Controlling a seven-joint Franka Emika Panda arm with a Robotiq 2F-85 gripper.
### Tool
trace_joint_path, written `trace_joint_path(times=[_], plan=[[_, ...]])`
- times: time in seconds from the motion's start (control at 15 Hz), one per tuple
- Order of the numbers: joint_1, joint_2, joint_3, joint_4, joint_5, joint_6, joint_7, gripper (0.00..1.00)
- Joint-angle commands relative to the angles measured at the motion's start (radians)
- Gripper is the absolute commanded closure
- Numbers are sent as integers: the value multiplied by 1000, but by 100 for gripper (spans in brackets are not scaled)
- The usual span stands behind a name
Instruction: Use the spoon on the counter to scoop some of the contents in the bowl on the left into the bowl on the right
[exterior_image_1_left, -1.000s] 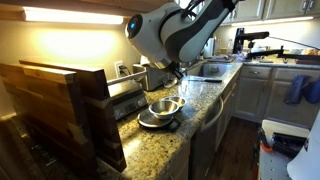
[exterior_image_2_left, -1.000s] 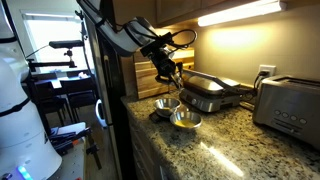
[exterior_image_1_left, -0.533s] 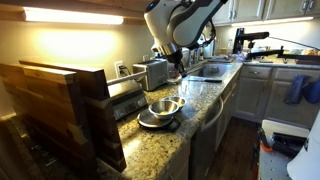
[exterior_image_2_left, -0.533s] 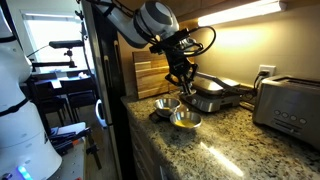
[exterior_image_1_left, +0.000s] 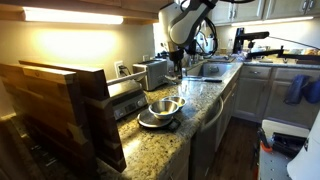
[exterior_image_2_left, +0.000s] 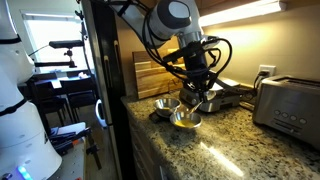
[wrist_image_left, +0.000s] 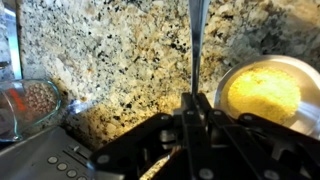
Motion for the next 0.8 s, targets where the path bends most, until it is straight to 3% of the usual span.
trace_joint_path(times=[0.0,0.2,0.73], plan=[[-19,66,-21,41,28,76,111,96],[-26,121,-39,81,56,110,170,96],[-96,249,-36,138,243,242,96,96]])
